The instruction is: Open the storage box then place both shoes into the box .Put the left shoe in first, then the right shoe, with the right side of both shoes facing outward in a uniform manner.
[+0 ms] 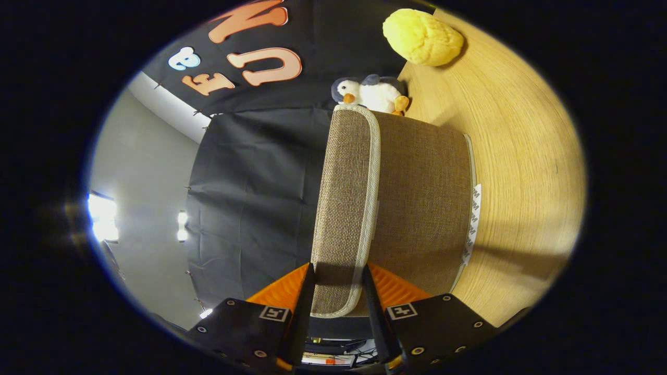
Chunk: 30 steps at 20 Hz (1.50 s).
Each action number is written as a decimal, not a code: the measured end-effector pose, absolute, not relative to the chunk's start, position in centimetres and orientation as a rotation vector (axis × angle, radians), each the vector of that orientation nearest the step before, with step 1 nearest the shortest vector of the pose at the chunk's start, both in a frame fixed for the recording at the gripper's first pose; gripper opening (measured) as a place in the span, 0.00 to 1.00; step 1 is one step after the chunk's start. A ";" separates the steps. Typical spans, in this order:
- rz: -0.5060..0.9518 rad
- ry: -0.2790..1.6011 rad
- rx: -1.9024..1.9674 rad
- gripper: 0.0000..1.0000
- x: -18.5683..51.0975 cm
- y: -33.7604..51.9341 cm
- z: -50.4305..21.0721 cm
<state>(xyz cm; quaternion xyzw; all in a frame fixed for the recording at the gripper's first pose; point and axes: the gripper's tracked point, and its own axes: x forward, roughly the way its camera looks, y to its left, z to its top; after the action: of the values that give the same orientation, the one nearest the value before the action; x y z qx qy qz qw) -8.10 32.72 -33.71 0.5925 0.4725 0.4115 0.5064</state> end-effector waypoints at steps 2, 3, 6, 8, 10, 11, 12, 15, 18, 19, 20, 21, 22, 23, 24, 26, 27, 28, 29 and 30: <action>1.002 1.056 1.511 0.38 -7.1 32.1 -31.7; 1.001 1.018 1.513 0.30 -6.7 31.6 -31.2; 1.007 0.995 1.522 0.20 -6.8 31.5 -30.1; 1.025 0.989 1.495 0.18 -6.7 31.9 -28.7; 1.044 0.957 1.476 0.18 -6.2 32.0 -26.4; 1.054 0.932 1.462 0.18 -5.9 32.0 -25.0; 1.070 0.911 1.442 0.18 -5.6 32.2 -23.8; 1.103 0.878 1.331 0.18 -5.0 33.8 -20.5; 1.120 0.871 1.243 0.18 -4.1 36.3 -17.9; 1.122 0.860 1.227 0.18 -3.7 37.4 -16.9; 1.126 0.857 1.207 0.18 -3.3 38.7 -16.0; 1.130 0.854 1.184 0.18 -3.1 39.8 -15.3; 1.135 0.853 1.160 0.18 -2.9 41.2 -14.7; 1.138 0.856 1.135 0.18 -2.7 42.6 -14.3; 1.130 0.865 1.112 0.18 -2.4 44.0 -14.1; 1.108 0.888 1.066 0.19 -1.9 46.9 -14.0; 1.098 0.898 1.039 0.20 -1.6 48.4 -13.8; 1.073 0.908 1.003 0.23 -1.0 49.6 -13.8; 1.054 0.908 0.962 0.28 -0.7 50.7 -14.1; 1.040 0.904 0.918 0.42 -0.4 51.6 -14.3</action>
<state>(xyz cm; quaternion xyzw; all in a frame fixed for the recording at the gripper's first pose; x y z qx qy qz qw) -0.38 51.56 -14.32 0.4084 0.4021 0.4625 0.6765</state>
